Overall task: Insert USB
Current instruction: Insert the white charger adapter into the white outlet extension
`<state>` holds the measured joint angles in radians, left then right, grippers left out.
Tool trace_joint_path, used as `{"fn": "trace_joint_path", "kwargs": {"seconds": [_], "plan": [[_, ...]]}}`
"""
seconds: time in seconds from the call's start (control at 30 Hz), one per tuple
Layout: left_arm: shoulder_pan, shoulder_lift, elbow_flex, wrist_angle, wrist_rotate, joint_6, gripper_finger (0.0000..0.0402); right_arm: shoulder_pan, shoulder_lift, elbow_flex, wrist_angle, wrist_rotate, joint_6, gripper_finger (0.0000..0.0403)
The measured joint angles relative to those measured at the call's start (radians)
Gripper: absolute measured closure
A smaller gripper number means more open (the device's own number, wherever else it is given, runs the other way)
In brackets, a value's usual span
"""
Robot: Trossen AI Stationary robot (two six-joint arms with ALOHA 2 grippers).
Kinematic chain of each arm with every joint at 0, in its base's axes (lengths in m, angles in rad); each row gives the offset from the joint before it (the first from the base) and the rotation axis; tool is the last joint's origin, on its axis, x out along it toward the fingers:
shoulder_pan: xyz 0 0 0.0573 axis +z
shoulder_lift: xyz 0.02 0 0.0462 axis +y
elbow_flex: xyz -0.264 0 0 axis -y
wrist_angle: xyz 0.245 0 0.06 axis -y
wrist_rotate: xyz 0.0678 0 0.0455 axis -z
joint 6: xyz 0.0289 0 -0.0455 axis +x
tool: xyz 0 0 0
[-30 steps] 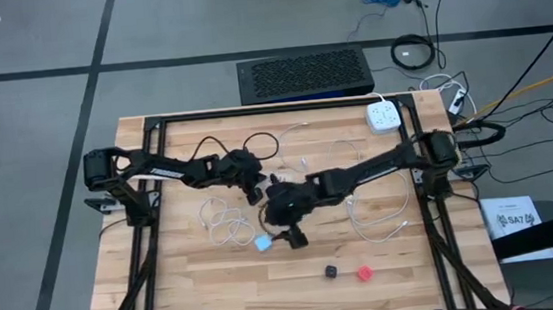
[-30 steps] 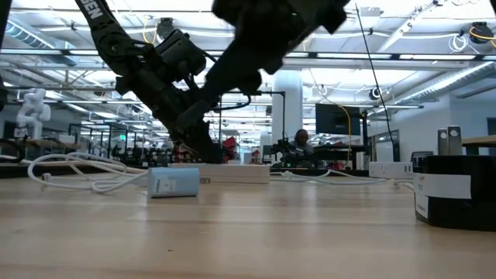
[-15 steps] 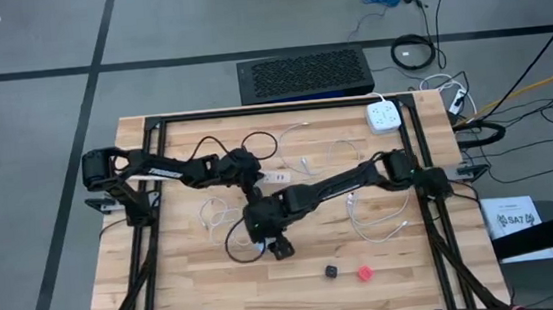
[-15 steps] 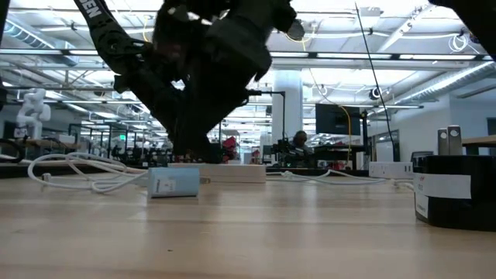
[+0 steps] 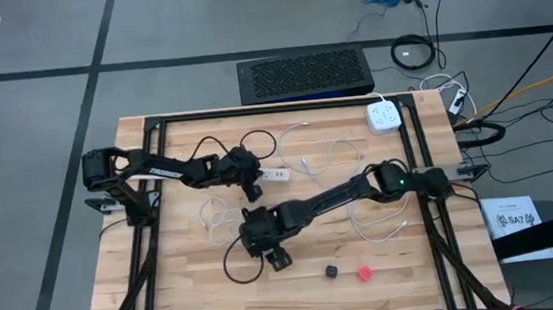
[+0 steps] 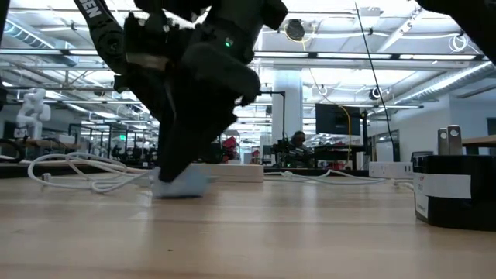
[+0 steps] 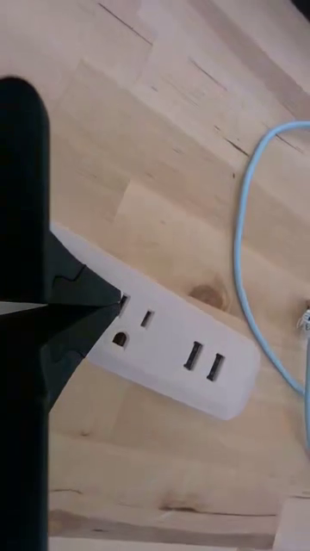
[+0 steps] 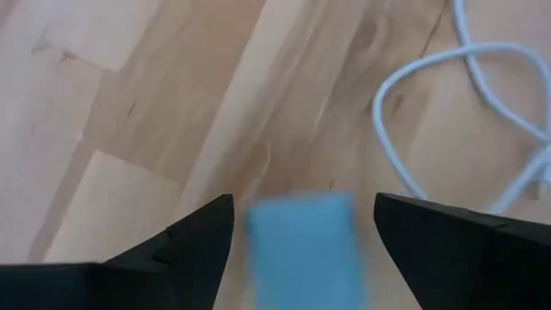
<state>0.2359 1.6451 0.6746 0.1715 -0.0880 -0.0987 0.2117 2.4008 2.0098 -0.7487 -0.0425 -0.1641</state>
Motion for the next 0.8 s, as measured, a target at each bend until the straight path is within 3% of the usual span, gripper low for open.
{"fn": "trace_joint_path", "kwargs": {"seconds": [0.4, 0.6, 0.8], "plan": [[0.0, 0.0, 0.0, 0.003, -0.011, -0.008, 0.0398, -0.002, 0.026, 0.005, -0.032, 0.019, -0.001, 0.0158], [0.0, 0.0, 0.0, 0.003, -0.011, -0.009, 0.0398, -0.002, 0.033, 0.092, -0.189, 0.022, 0.025, 0.0175], [0.0, 0.0, 0.0, 0.004, -0.01, -0.025, 0.0398, -0.004, 0.03, 0.243, -0.385, 0.021, 0.149, 0.0155]]}}
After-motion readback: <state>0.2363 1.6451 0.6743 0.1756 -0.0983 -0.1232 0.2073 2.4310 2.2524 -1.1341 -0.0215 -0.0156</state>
